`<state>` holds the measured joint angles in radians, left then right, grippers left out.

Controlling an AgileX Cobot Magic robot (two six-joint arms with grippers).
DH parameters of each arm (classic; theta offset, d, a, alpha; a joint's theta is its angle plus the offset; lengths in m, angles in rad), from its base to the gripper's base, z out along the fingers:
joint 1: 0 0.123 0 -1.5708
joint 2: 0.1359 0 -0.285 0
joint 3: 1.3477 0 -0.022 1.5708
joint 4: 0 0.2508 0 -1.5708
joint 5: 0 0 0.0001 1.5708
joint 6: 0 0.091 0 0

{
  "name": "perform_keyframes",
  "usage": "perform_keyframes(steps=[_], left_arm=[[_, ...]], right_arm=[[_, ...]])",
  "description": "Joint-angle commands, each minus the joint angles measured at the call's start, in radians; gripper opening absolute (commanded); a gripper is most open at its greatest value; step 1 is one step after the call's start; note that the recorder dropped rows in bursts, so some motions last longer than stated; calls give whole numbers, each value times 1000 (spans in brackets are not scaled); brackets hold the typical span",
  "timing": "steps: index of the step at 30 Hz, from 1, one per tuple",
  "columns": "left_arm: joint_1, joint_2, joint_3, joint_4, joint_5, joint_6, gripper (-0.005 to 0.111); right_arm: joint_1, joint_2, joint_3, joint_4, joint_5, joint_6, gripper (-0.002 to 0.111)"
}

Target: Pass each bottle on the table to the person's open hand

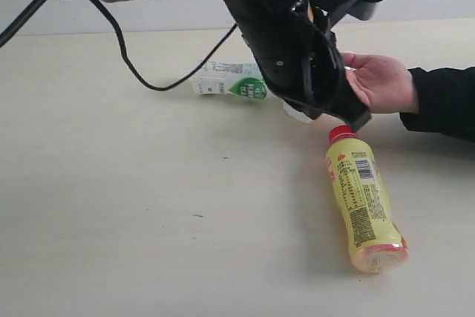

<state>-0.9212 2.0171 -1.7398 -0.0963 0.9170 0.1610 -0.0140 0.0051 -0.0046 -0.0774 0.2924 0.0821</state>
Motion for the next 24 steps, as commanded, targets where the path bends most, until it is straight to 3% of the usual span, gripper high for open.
perform_keyframes(steps=[1, 4, 9, 12, 17, 24], left_arm=[[88, -13, 4, 109, 22, 100, 0], [189, -14, 4, 57, 42, 258, 0], [376, -14, 4, -153, 56, 721, 0], [447, -14, 4, -196, 40, 991, 0], [469, 56, -109, -58, -45, 1051, 0], [433, 266, -438, -40, 151, 1072, 0]], right_arm=[[-3, -5, 5, -1, -8, -2, 0], [-3, -5, 5, -1, -8, -2, 0], [-3, -5, 5, -1, -8, -2, 0], [-3, -5, 5, -1, -8, -2, 0], [-3, -5, 5, -1, -8, -2, 0], [-3, -5, 5, -1, -8, -2, 0]])
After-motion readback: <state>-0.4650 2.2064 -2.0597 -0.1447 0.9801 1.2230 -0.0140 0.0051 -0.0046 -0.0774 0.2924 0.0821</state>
